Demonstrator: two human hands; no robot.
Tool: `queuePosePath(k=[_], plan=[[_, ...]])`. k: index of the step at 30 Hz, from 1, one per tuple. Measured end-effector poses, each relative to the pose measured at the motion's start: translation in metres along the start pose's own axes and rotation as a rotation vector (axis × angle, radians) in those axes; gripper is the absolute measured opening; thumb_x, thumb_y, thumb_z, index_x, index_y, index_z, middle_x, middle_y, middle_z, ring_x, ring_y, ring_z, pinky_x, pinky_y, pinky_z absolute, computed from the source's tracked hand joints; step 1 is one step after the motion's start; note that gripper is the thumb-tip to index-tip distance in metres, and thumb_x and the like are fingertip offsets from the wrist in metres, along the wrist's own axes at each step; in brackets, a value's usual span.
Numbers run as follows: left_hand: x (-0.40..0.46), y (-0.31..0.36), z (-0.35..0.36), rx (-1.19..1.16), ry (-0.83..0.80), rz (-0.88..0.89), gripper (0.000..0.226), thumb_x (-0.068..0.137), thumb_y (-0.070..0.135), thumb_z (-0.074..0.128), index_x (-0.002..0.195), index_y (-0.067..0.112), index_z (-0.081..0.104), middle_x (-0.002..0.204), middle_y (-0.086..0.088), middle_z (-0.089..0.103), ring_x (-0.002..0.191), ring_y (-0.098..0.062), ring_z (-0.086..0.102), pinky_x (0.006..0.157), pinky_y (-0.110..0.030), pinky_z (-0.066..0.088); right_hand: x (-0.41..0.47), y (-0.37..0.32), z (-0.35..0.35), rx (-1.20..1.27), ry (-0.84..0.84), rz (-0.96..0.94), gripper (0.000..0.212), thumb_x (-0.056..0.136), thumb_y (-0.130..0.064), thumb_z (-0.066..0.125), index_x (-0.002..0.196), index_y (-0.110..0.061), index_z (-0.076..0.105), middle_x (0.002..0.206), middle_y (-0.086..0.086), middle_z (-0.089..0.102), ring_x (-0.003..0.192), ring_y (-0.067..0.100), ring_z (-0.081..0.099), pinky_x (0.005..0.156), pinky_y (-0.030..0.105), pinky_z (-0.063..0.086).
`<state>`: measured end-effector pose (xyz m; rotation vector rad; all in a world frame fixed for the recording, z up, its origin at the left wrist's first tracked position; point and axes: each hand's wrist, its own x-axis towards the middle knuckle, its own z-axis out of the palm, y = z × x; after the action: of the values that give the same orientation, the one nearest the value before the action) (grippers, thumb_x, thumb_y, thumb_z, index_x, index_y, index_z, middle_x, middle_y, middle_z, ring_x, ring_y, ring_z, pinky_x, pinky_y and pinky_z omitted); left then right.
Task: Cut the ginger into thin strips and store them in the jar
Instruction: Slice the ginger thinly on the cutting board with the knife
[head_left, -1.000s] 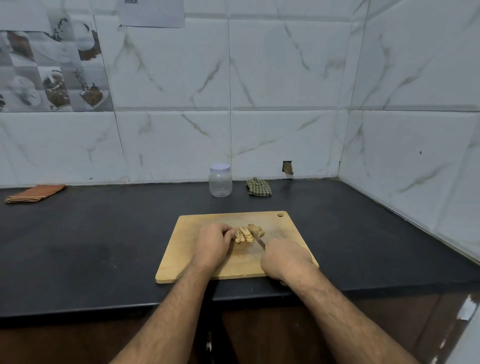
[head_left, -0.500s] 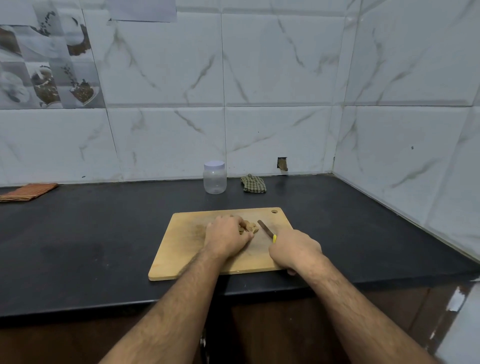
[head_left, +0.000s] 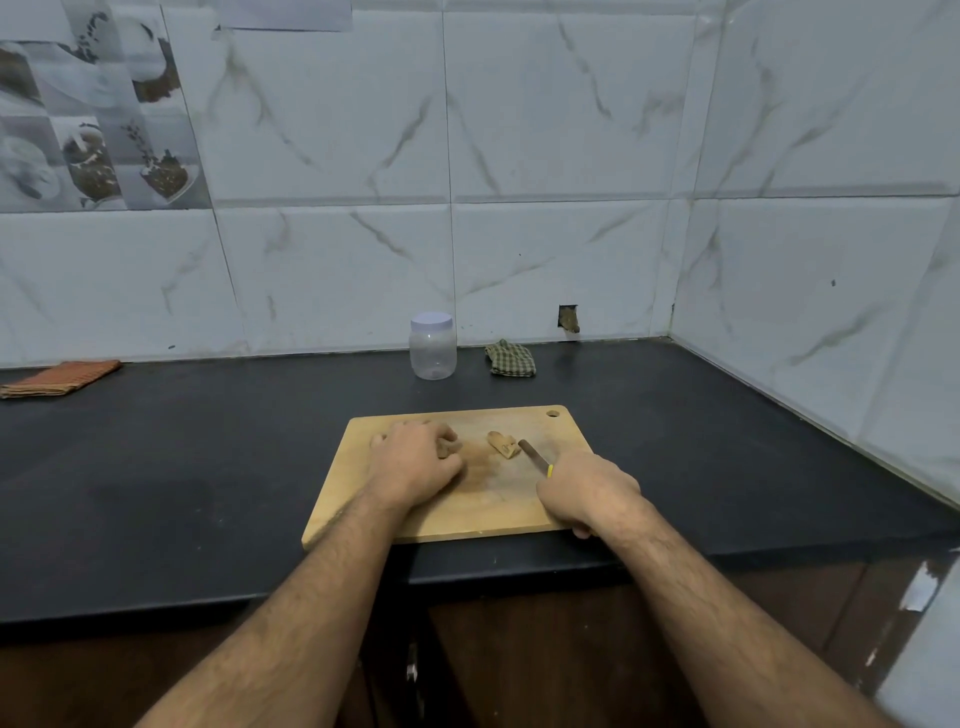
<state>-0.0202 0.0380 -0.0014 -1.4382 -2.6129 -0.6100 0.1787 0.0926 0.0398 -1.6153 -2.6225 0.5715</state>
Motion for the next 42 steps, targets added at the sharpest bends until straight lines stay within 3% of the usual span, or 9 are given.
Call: queuePosePath(k=[5,12,17,22,25,30,35,39,42], plan=[[0.011,0.038,-0.001,-0.061,0.053,0.049,0.035,0.093,0.052,0.052,0.119,0.033,0.064,0.122,0.008,0.063,0.116,-0.017,0.055,0.097,-0.040,0.041,0.001,-0.001,0.001,0.029,0.003,0.004,0.018,0.097,-0.022,0.042,0.090,-0.017,0.057,0.068,-0.002,0.068,0.046,0.012,0.059,0.047,0.022,0.041],[0.024,0.053,0.008,-0.011,-0.080,-0.074,0.037,0.085,0.064,0.058,0.108,0.037,0.068,0.106,0.013,0.069,0.106,-0.014,0.060,0.093,-0.038,0.041,0.002,0.000,0.000,0.054,-0.020,0.004,0.017,0.098,-0.023,0.040,0.097,-0.017,0.055,0.069,-0.001,0.067,0.044,0.011,0.057,0.048,0.022,0.042],[0.022,0.034,0.005,-0.087,-0.129,-0.070,0.019,0.084,0.048,0.068,0.100,0.038,0.069,0.103,0.017,0.068,0.107,-0.011,0.058,0.097,-0.039,0.039,0.006,-0.003,0.005,0.057,-0.024,-0.022,0.019,0.097,-0.023,0.042,0.100,-0.015,0.059,0.068,-0.001,0.069,0.045,0.011,0.059,0.051,0.023,0.045],[0.018,0.029,0.005,-0.168,-0.115,-0.038,0.038,0.086,0.037,0.069,0.124,0.039,0.061,0.119,0.017,0.066,0.118,-0.009,0.054,0.103,-0.038,0.034,0.009,-0.006,0.011,0.089,-0.034,-0.034,0.021,0.096,-0.025,0.042,0.096,-0.015,0.060,0.074,-0.001,0.071,0.047,0.012,0.061,0.055,0.024,0.049],[0.019,0.033,0.001,-0.178,-0.115,-0.001,0.035,0.091,0.036,0.061,0.126,0.040,0.061,0.120,0.016,0.066,0.116,-0.009,0.057,0.106,-0.039,0.037,0.009,-0.006,0.010,0.073,-0.027,-0.044,0.020,0.095,-0.024,0.041,0.095,-0.016,0.061,0.074,-0.001,0.072,0.047,0.013,0.062,0.053,0.023,0.048],[0.017,0.044,-0.001,-0.198,-0.121,0.024,0.023,0.091,0.044,0.060,0.108,0.035,0.071,0.103,0.013,0.071,0.097,-0.010,0.063,0.082,-0.028,0.050,0.006,-0.009,0.008,0.036,-0.016,-0.040,0.017,0.096,-0.023,0.042,0.090,-0.018,0.057,0.070,-0.002,0.068,0.044,0.011,0.058,0.048,0.022,0.037],[0.017,0.035,0.002,-0.300,-0.116,-0.005,0.006,0.088,0.032,0.069,0.093,0.029,0.072,0.094,0.011,0.069,0.094,-0.010,0.062,0.078,-0.027,0.048,0.002,-0.010,0.008,0.063,-0.009,-0.052,0.017,0.095,-0.019,0.041,0.087,-0.018,0.056,0.073,-0.001,0.068,0.045,0.012,0.058,0.046,0.021,0.036],[0.015,0.026,-0.003,-0.320,-0.140,-0.027,0.012,0.087,0.030,0.071,0.098,0.025,0.072,0.094,0.009,0.068,0.088,-0.009,0.060,0.075,-0.027,0.047,-0.003,-0.016,0.005,0.047,-0.010,-0.067,0.017,0.094,-0.010,0.041,0.090,-0.011,0.057,0.068,0.004,0.063,0.045,0.014,0.056,0.043,0.022,0.034],[0.015,0.025,-0.005,-0.329,-0.169,-0.035,0.019,0.088,0.030,0.071,0.106,0.025,0.069,0.093,0.008,0.069,0.085,-0.010,0.062,0.072,-0.026,0.048,-0.003,-0.022,0.007,0.042,-0.012,-0.078,0.015,0.094,-0.009,0.042,0.097,-0.012,0.057,0.078,0.005,0.063,0.050,0.014,0.058,0.042,0.021,0.034]])
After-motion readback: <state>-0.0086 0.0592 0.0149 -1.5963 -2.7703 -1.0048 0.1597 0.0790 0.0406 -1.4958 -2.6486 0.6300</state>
